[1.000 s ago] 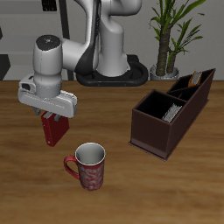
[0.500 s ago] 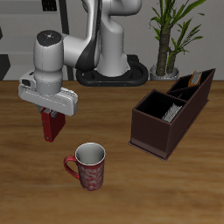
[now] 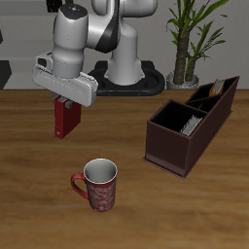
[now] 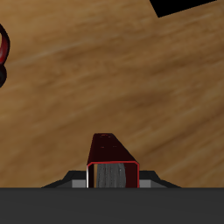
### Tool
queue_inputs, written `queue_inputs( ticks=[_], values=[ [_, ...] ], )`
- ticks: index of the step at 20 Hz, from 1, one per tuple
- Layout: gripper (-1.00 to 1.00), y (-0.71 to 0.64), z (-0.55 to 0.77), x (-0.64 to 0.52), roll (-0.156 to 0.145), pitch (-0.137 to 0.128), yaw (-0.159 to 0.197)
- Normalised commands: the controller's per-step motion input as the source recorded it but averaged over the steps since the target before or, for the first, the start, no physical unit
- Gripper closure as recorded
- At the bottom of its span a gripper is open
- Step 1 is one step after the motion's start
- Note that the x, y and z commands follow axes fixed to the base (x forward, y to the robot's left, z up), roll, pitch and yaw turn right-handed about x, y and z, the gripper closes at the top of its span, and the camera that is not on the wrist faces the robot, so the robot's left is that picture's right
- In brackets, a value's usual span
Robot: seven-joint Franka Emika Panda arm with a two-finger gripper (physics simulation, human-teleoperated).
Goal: Place the orange book into the left desk caddy's left compartment and place the striped book into the left desk caddy's right compartment and place the red book into the left desk caddy's right compartment
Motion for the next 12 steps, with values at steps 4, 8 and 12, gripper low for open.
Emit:
queue_inputs(
  ticks=[4,8,12],
  values=[
    [1.00,0.48,0.46,-0.22,-0.033,-0.054,-0.147],
    [1.00,0.46,0.29,-0.17,-0.028,0.048,-0.074],
    [1.00,0.35,0.24,-0.23,-0.092,-0.003,-0.109]
  ],
)
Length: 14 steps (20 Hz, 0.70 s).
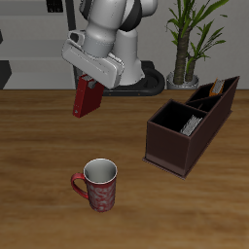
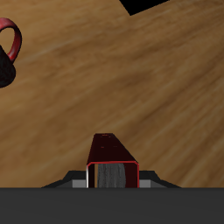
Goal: Place the orange book into the left desk caddy's left compartment and place the striped book into the left desk caddy's right compartment and place the red book into the left desk caddy's right compartment
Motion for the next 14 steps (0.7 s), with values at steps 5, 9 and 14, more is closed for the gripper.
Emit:
queue_inputs(
  ticks=[5,9,14],
  values=[
    [1.00,0.30,0.08,-0.12,-0.008,0.008,-0.145],
    [1.00,0.42,0.11,-0.15,-0.007,-0.044,-0.095],
    [1.00,0.43,0.04,-0.09,0.049,-0.011,-0.059]
  ],
)
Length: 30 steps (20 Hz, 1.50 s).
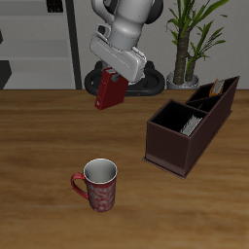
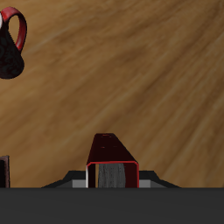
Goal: Place the orange book into the left desk caddy's left compartment and place the striped book into the left desk caddy's right compartment and place the red book into the left desk caddy's right compartment
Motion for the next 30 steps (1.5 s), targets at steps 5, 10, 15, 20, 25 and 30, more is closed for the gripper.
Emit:
queue_inputs(
  ticks=[5,10,15,20,25,30],
  values=[
    [1.00,0.36,0.12,-0.16,0.006,-0.038,-0.020],
    [1.00,0.37,0.16,-0.10,0.010,-0.018,-0.024],
    [1.00,0.36,0.09,0.07,0.034,0.031,0.006],
    [1.00,0.32,0.22,0.16,0.029,0.037,0.030],
    [1.00,0.29,0.35,0.27,0.022,0.047,0.035],
    [1.00,0.16,0.28,0.29,-0.001,0.037,0.060]
  ],
)
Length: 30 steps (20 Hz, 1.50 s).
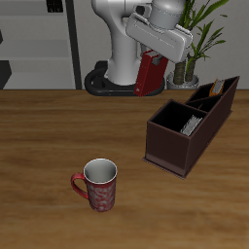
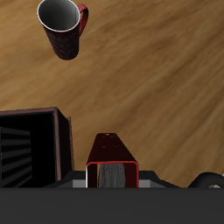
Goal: Place the orange book into the left desk caddy's left compartment and place the striped book into the left desk caddy's right compartment and place the red book into the left desk caddy's right compartment
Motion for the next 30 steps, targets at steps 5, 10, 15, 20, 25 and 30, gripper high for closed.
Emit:
queue_inputs(
  ticks=[5,10,15,20,25,30],
  values=[
    [1.00,0.23,0.17,0.47,0.032,0.110,0.068],
    [1.00,0.19,0.18,0.33,0.013,0.086,0.025],
    [1.00,0.19,0.16,0.18,-0.001,0.012,0.032],
    [1.00,0.02,0.10,0.16,-0.024,0.010,-0.001],
    [1.00,0.17,-0.02,0.15,0.020,0.000,0.016],
    [1.00,0.19,-0.05,0.05,0.018,0.007,-0.013]
  ],
)
